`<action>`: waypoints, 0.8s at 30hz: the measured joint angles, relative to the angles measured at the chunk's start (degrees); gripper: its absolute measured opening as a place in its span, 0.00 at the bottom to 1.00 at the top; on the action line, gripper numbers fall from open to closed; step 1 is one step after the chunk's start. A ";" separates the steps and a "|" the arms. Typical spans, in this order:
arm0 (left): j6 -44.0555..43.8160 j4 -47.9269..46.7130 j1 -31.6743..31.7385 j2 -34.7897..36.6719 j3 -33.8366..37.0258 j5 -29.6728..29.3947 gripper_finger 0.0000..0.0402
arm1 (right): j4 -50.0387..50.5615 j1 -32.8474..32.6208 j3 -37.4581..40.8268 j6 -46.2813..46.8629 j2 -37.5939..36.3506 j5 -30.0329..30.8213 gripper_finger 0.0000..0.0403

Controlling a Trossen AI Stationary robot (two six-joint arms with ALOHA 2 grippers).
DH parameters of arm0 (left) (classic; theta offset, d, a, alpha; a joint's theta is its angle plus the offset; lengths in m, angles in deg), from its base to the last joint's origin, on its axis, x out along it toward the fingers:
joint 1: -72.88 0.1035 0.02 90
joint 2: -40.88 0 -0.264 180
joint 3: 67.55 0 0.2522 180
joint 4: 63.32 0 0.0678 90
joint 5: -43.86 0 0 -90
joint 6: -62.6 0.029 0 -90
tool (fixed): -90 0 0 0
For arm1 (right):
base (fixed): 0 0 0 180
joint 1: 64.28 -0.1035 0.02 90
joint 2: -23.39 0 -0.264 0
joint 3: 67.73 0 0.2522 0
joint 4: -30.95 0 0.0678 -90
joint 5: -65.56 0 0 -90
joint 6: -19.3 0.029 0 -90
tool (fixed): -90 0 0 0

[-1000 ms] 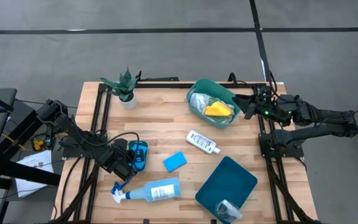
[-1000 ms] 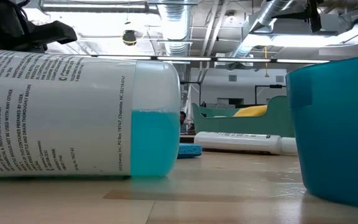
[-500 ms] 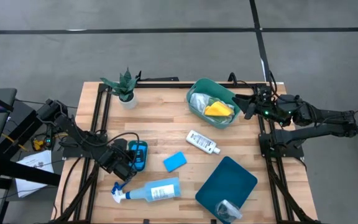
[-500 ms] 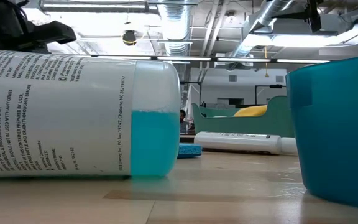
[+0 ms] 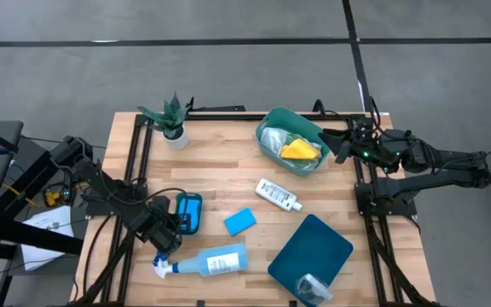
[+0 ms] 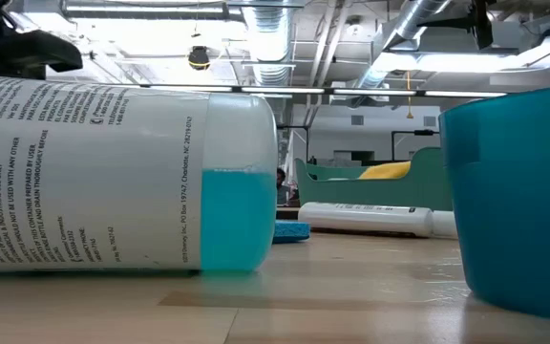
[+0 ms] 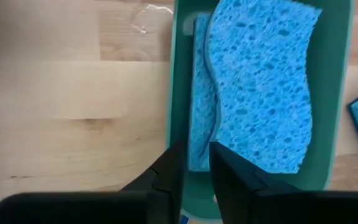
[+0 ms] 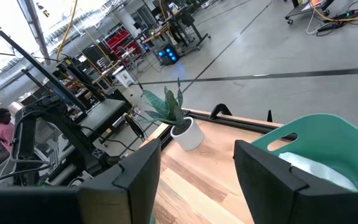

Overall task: Pick & Place Kitchen Items
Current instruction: Adjust the small green bin

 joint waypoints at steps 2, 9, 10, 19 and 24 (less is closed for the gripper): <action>0.01 -0.03 -0.33 0.00 0.00 0.36 0.14 | 0.00 0.02 0.00 0.00 0.00 0.00 0.49; 0.85 -0.03 -0.55 0.00 0.00 2.45 0.02 | -0.02 0.00 0.00 0.15 0.11 -0.20 0.49; 0.87 -0.03 -0.55 0.00 0.00 2.55 0.01 | 0.00 0.00 0.00 0.15 0.13 -0.20 0.49; 1.20 -0.03 -0.57 0.02 0.00 4.30 0.00 | 0.00 0.00 0.00 -0.04 0.11 -0.20 0.49; 1.34 0.12 -0.55 0.02 0.00 4.54 0.00 | 0.02 0.00 0.00 -0.26 0.11 -0.20 0.49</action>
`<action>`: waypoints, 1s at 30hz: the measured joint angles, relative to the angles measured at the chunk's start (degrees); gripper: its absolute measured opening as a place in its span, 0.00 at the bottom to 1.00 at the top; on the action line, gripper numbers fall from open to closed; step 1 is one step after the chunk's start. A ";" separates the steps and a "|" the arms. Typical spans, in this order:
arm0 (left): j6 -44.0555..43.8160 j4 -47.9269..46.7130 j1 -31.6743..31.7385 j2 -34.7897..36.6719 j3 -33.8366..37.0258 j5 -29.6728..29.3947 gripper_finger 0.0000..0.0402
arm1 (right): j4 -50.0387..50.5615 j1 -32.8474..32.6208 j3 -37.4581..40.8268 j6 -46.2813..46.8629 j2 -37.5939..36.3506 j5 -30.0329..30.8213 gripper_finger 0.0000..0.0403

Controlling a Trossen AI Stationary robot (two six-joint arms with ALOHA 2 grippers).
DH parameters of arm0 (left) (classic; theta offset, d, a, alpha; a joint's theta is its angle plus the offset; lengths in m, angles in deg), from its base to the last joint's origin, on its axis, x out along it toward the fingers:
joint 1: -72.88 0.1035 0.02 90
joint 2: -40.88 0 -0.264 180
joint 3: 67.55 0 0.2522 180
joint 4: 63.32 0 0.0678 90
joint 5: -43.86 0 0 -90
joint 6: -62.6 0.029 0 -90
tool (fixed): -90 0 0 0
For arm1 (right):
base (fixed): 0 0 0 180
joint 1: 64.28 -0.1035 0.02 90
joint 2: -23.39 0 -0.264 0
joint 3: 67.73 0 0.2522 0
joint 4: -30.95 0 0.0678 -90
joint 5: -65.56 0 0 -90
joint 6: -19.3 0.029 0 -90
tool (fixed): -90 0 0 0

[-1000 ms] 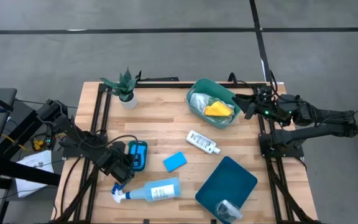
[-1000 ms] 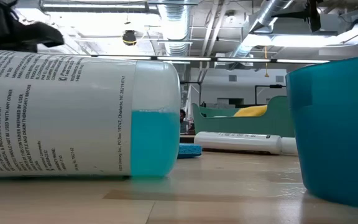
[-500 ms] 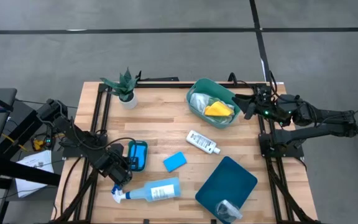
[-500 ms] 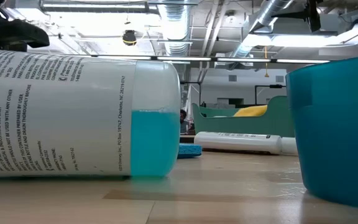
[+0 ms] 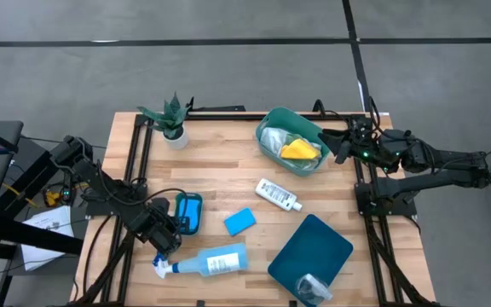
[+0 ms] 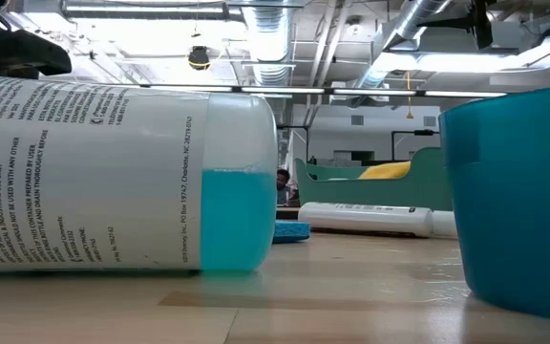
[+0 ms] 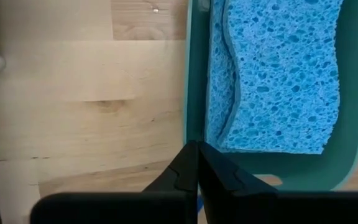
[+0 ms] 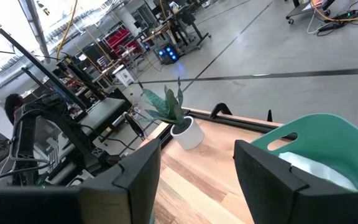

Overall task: Pick & Place Kitchen Items
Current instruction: Adjust the small green bin, then put the blue sponge into the small green bin

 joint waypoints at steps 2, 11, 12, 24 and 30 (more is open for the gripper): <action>0.09 0.23 0.00 0.00 0.00 0.64 0.00 | 0.04 0.00 0.00 -0.01 0.00 0.00 0.49; 0.50 -0.03 -0.57 0.00 0.00 1.56 0.00 | 0.11 0.00 0.00 -0.61 0.00 0.00 0.49; 0.50 -0.36 -0.57 0.00 0.00 1.52 0.00 | 0.12 0.00 0.00 -0.63 0.00 0.00 0.49; 0.02 -1.25 -0.28 2.45 -0.04 -2.04 0.04 | 0.10 0.00 0.00 -0.61 0.00 0.00 0.49; 2.01 -1.41 0.09 8.07 -0.04 -9.80 0.05 | 0.02 0.00 0.00 -0.61 0.00 0.00 0.49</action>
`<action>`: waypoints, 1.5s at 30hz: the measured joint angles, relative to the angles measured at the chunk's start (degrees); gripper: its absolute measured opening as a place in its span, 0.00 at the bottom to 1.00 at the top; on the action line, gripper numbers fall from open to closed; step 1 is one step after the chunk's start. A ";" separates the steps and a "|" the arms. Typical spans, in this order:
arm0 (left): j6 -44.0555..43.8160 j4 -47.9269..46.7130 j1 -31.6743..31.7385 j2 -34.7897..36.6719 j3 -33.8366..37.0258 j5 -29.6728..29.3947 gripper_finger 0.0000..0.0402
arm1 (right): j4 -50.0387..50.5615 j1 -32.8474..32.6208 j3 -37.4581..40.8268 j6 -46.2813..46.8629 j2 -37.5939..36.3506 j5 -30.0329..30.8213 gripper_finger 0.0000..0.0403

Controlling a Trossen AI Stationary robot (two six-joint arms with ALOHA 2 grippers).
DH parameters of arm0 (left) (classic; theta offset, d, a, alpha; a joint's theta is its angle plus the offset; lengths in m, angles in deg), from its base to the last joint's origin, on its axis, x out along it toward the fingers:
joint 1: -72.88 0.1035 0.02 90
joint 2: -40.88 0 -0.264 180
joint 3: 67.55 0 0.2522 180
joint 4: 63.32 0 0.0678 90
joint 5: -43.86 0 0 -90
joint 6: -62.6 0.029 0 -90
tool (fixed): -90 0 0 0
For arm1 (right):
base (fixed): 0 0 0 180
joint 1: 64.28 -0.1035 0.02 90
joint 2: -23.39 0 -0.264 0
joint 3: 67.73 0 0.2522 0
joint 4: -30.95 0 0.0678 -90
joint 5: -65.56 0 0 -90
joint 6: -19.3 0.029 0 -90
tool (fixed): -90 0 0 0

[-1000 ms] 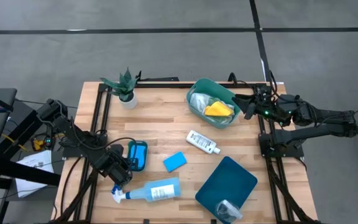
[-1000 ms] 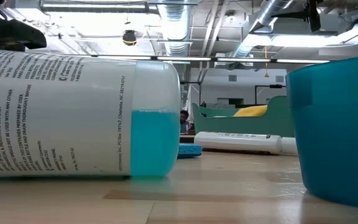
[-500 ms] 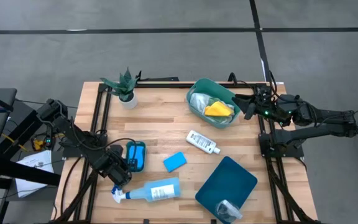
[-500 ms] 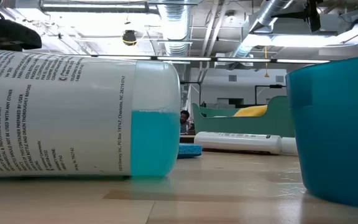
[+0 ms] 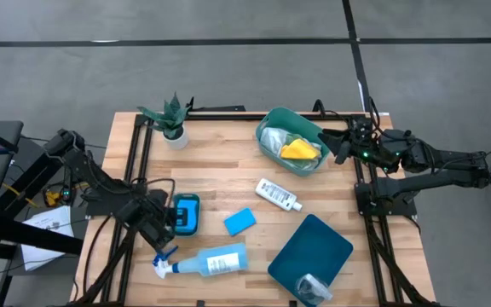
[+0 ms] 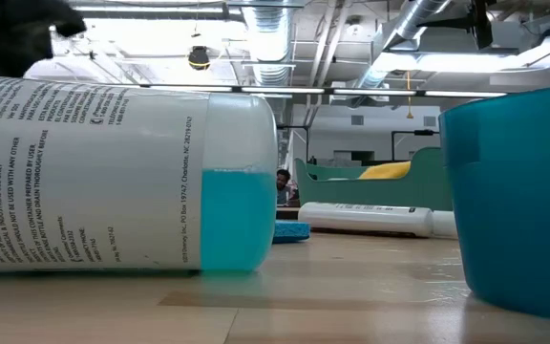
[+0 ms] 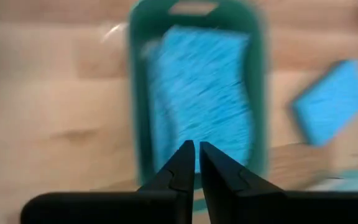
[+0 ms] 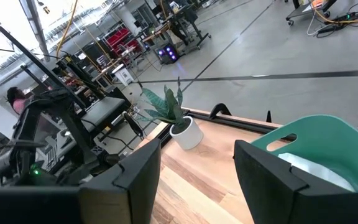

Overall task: Pick & Place Kitchen Items
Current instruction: Put the blue sponge into the small green bin

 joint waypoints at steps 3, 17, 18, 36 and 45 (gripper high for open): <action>4.39 0.85 0.02 3.02 0.00 -5.73 0.05 | 0.04 0.00 0.00 0.00 0.00 0.00 0.49; 31.65 13.22 0.02 12.63 -0.02 -20.75 0.05 | 0.20 0.00 -0.02 -0.44 0.00 0.04 0.49; 33.68 14.14 0.02 12.94 -0.02 -20.75 0.05 | 0.20 0.00 -0.02 -0.44 0.00 0.05 0.49; 68.33 52.80 2.73 13.40 -0.02 -20.36 0.07 | -0.84 0.00 -0.02 0.01 -0.02 0.06 0.49; 96.22 82.92 9.00 13.73 -0.29 -17.31 0.26 | -1.23 -0.25 -0.02 1.05 -0.01 -1.30 0.49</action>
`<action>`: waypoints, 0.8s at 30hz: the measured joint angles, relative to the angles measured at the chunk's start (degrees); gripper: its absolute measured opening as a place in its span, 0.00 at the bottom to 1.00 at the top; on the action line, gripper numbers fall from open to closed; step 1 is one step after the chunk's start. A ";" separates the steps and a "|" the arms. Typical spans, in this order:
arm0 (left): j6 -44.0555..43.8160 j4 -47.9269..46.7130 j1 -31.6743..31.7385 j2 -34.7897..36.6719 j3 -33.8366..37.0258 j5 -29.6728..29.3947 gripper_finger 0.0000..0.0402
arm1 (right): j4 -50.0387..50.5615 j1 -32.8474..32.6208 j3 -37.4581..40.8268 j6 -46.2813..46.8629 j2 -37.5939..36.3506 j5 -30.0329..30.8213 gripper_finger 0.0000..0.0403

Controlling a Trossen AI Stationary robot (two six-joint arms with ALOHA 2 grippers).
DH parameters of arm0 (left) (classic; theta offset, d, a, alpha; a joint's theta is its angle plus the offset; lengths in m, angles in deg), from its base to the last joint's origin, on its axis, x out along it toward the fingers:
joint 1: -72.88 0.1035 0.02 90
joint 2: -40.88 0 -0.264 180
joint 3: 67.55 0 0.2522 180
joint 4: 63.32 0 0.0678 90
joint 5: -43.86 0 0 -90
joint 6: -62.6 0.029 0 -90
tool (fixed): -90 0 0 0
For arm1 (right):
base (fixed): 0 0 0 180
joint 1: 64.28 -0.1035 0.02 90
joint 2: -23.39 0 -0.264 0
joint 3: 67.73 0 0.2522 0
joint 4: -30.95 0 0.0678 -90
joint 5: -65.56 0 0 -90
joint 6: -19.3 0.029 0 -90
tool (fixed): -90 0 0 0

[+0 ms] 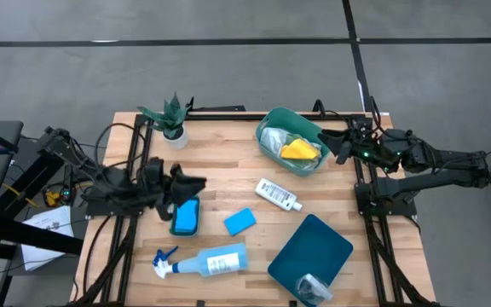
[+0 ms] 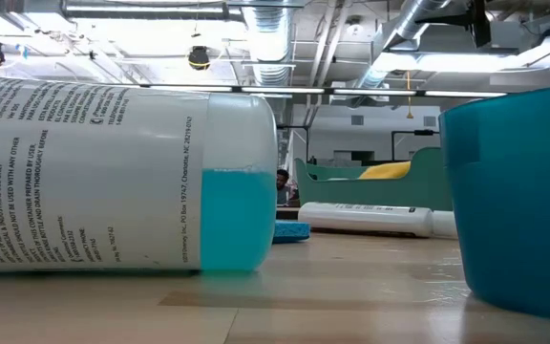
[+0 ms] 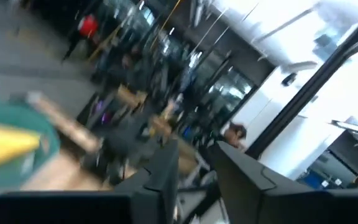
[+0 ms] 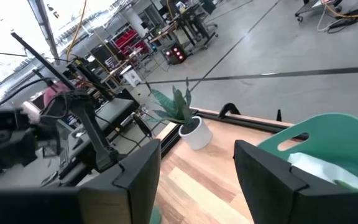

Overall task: Pick & Place Kitchen Items
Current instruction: Put the blue sponge into the small green bin

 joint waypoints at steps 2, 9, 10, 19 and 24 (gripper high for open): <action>4.00 0.24 2.05 -0.15 -1.40 1.26 0.30 | -0.25 -0.46 0.00 0.01 0.00 0.00 0.49; 5.90 -11.08 13.36 -1.18 -7.21 6.94 0.43 | -1.32 -0.57 0.00 0.00 0.01 -0.01 0.49; 5.16 -12.46 15.40 -1.84 -8.29 9.10 0.43 | -1.35 -0.58 0.00 0.00 -0.01 -0.01 0.49; -4.09 -37.52 30.03 -18.95 -22.84 45.01 0.45 | -2.82 0.07 0.00 -0.43 0.01 -0.03 0.49; -3.89 -52.78 32.72 -29.19 -24.37 56.56 0.45 | -3.09 0.05 0.00 -0.44 0.01 -0.01 0.49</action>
